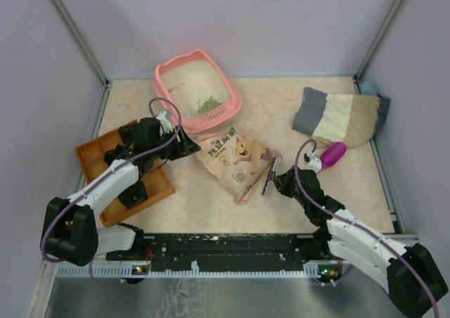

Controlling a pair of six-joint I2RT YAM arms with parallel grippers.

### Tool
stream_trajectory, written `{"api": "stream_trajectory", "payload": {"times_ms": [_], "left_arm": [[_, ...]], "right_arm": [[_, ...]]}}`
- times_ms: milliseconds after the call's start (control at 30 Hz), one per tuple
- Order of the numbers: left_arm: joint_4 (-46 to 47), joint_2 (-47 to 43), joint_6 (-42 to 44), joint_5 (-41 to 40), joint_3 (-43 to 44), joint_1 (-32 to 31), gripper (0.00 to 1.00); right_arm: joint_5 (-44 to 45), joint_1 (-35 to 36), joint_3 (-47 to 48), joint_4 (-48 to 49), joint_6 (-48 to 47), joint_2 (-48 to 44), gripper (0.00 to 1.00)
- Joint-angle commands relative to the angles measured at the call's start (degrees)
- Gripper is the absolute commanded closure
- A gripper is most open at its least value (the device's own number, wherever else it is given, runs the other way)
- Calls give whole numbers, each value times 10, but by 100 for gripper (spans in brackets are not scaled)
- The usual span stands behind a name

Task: Fill the litter box with clean litter
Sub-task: Adjust the cat litter bag at the center of the board.

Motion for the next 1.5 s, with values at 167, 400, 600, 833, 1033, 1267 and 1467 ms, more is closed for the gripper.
{"api": "stream_trajectory", "payload": {"times_ms": [167, 400, 600, 833, 1033, 1267, 1467], "left_arm": [[179, 50, -85, 107, -21, 1, 39], [206, 85, -73, 158, -8, -4, 71], [228, 13, 44, 198, 24, -5, 100], [256, -18, 179, 366, 92, -4, 100], [231, -21, 243, 460, 115, -3, 100], [243, -45, 255, 469, 81, -3, 100], [267, -59, 239, 445, 48, -3, 100]], "right_arm": [[29, 5, 2, -190, 82, -91, 93], [45, 5, 21, -207, 86, -73, 60], [24, 5, 118, -257, -28, -118, 49], [-92, 5, 260, -197, -289, -138, 48], [-143, 1, 404, -230, -479, -18, 43], [-501, -142, 457, -205, -569, 99, 42], [-531, -199, 549, -189, -532, 243, 47]]}}
